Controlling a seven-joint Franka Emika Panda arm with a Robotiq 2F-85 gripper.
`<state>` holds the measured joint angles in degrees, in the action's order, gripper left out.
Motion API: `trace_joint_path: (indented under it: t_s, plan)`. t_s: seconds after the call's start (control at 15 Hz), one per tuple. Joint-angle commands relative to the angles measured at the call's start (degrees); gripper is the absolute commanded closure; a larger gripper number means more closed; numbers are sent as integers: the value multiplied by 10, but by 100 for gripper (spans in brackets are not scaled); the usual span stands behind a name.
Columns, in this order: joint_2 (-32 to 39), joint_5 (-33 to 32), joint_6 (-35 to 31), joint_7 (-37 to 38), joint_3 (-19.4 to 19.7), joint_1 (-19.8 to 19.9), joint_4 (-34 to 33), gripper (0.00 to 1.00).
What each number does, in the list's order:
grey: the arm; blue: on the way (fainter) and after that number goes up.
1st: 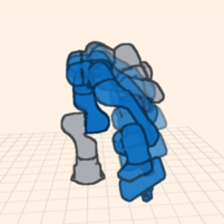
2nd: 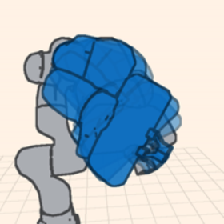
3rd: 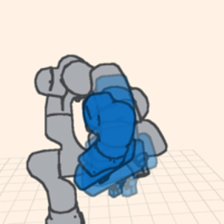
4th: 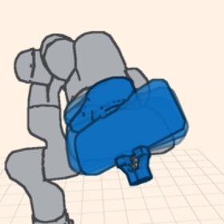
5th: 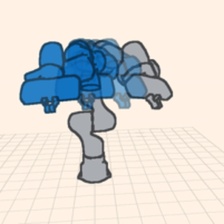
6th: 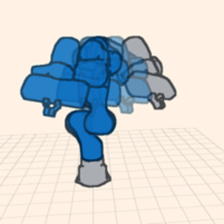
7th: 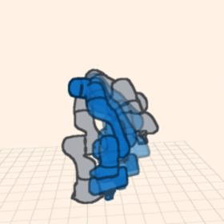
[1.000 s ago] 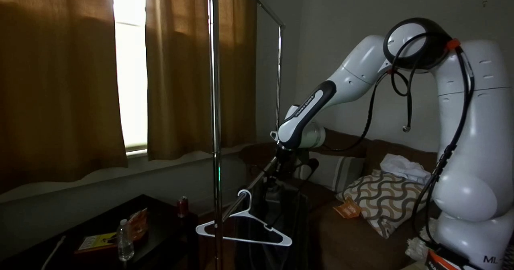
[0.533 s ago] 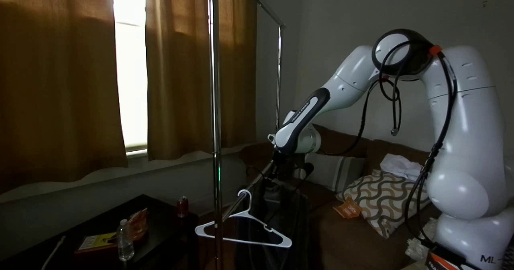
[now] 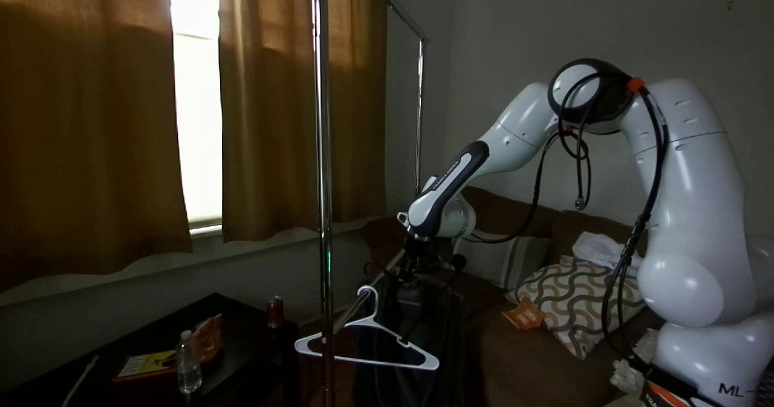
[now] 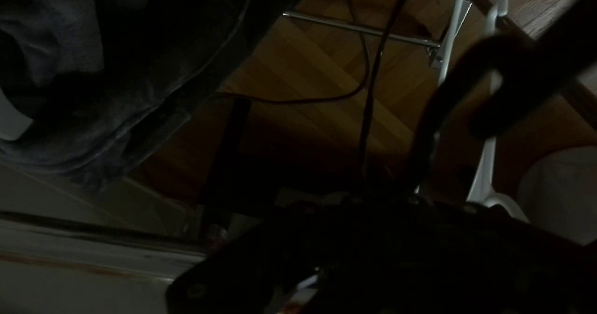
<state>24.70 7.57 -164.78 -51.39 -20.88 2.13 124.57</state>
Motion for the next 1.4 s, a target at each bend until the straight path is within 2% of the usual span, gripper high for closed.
trace_joint_path:
  t_s: [0.0, 0.47, 0.53, 0.6, 0.73, 1.13, 1.2, 1.33]
  plan:
    - [15, -15, 42, -7, -7, 15, -15, 98]
    - [20, -13, 80, -11, 1, 11, -23, 98]
    - [20, -15, 84, -8, 4, 9, -24, 67]
    - [19, -13, 88, -9, 3, 9, -25, 66]
    - [16, -13, 100, -10, 6, 9, -23, 53]
    - [4, -12, 121, -9, 15, 8, -18, 7]
    - [1, -14, 130, -5, 18, 6, -19, 1]
    - [-8, -6, 159, -11, 13, 10, -19, 0]
